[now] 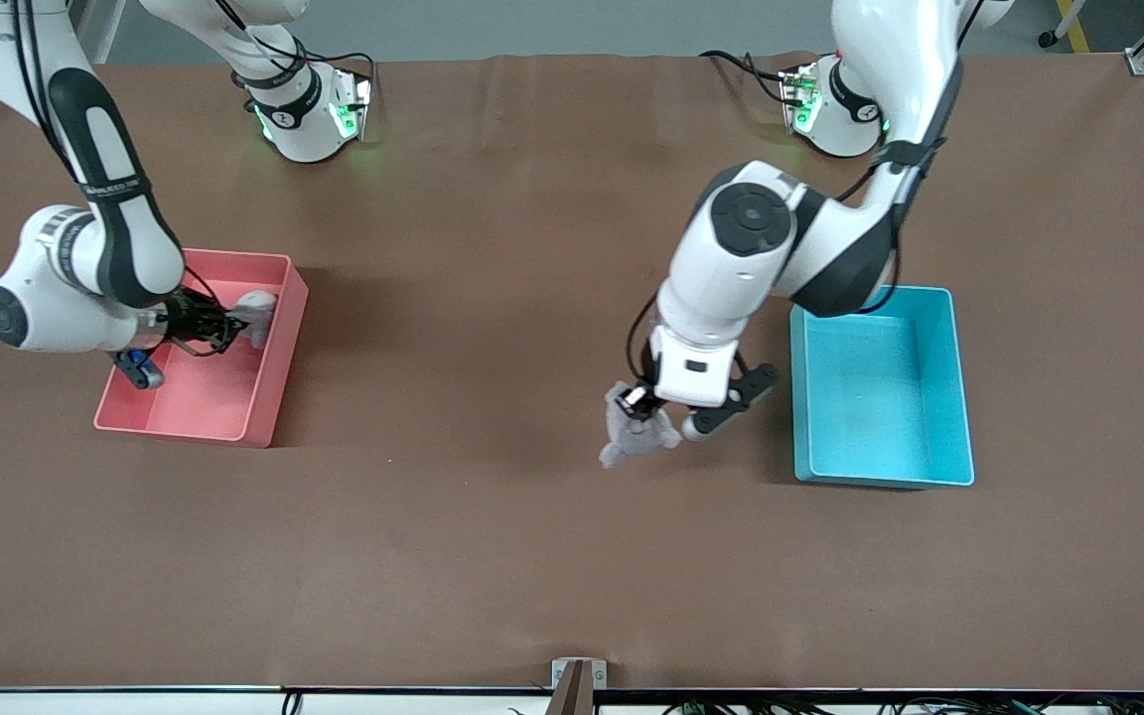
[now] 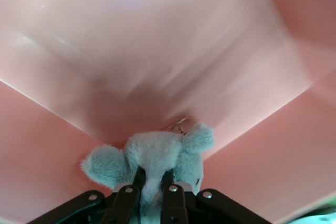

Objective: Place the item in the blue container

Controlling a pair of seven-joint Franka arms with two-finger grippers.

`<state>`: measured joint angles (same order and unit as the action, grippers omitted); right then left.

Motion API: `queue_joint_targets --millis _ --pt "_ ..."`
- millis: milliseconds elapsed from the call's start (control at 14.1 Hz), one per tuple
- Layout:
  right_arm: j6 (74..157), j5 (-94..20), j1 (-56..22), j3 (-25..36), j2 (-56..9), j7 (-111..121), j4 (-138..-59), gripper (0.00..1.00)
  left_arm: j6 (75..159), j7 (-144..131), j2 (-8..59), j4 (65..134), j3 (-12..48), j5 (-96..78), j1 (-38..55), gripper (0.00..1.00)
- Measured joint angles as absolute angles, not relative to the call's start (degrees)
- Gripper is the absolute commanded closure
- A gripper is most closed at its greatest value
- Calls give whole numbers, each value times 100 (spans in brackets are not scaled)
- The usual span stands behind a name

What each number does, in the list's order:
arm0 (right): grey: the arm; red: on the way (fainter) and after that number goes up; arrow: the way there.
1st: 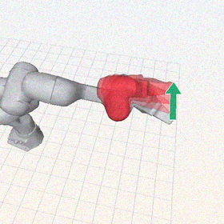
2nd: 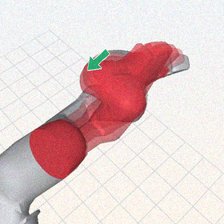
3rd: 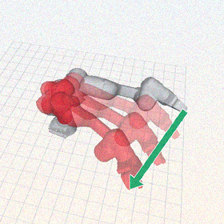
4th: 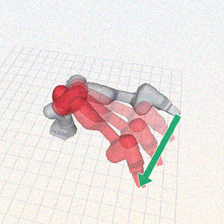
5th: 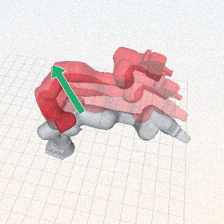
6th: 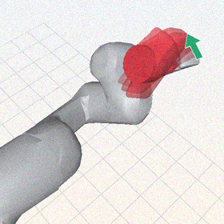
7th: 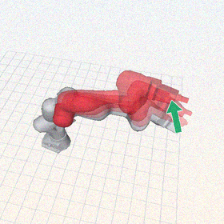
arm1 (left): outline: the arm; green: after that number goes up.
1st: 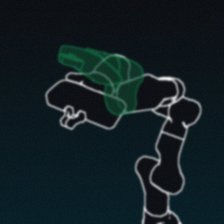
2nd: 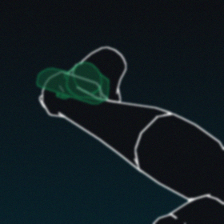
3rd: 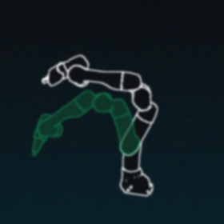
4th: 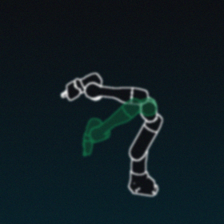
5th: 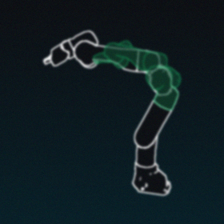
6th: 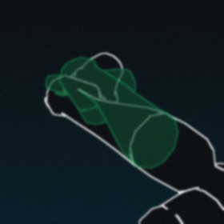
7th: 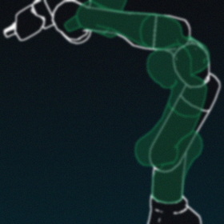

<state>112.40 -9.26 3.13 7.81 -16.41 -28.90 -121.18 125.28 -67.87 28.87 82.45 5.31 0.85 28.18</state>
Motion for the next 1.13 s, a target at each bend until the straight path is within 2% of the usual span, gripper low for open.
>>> queue_joint_targets --millis 283,425,779,1134 --pt "9737 -583 344 756 -1584 -2836 -10582 100 11930 -5809 2637 8309 534 85 2363 100" --pt "9406 -587 138 709 -1539 -3109 -10114 100 11654 -5327 2580 8319 533 85 2131 100" --pt "9575 -872 -1213 629 -1551 -4930 -9683 100 11187 -4351 2515 8328 533 85 1597 100" --pt "10890 -1213 -2473 601 -2016 -6930 -9646 100 11002 -3395 2492 8513 533 85 980 100"
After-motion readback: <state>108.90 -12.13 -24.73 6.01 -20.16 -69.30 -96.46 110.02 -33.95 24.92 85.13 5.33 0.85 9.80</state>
